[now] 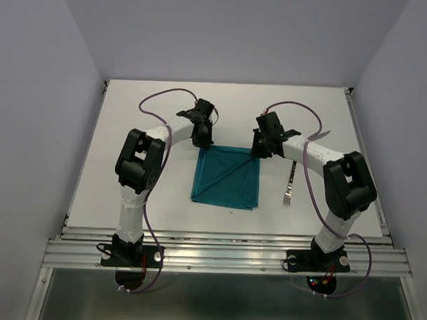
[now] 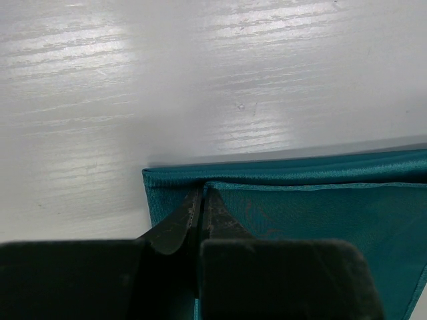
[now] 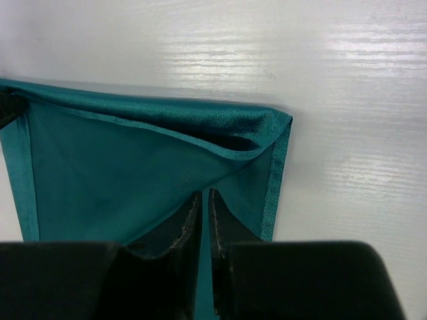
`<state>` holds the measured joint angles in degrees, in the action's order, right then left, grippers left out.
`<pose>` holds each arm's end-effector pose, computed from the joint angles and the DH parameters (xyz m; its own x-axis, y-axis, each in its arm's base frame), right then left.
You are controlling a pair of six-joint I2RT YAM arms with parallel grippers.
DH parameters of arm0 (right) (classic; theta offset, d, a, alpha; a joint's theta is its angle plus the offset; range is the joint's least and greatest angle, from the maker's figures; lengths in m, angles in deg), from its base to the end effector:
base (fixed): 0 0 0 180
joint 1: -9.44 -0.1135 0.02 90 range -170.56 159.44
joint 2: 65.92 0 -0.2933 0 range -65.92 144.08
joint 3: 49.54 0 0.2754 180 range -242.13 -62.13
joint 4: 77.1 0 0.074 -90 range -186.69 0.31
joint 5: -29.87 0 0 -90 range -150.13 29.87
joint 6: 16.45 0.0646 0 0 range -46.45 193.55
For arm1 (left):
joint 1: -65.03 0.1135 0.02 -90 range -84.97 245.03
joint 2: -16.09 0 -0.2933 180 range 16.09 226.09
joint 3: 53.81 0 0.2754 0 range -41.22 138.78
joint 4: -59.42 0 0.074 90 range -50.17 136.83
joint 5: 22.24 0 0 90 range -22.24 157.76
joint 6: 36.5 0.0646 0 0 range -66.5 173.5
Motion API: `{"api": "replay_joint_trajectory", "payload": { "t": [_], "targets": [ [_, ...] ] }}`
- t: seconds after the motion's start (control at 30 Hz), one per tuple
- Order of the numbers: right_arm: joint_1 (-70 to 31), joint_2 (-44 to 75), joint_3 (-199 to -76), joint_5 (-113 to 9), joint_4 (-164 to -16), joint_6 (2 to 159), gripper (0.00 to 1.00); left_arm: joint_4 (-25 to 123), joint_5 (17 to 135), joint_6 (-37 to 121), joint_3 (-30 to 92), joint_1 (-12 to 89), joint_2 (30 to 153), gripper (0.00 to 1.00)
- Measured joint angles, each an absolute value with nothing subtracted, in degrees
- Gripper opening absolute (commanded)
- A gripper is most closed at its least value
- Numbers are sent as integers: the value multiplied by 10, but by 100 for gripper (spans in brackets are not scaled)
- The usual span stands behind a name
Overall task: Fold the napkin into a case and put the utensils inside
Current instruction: Smooth out the upper triangle-folded napkin at the center of the board.
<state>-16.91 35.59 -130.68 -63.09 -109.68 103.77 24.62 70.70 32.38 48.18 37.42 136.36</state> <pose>0.3780 0.1835 0.1945 -0.8271 0.1513 -0.5414 0.0010 0.9635 0.2676 0.4526 -0.2405 0.1697 -0.8375 0.0319 -0.5456 0.2020 0.9457 -0.2547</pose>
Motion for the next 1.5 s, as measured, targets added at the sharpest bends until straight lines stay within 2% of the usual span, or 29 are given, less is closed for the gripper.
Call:
{"api": "replay_joint_trajectory", "payload": {
  "t": [0.73, 1.5],
  "targets": [
    [-169, 455, -1362, -707, -1095, 1045, 10, 247, 708, 325, 482, 378, 1364, 0],
    [-169, 446, -1369, -724, -1097, 1047, 10, 247, 710, 325, 482, 379, 1364, 0]
  ]
}}
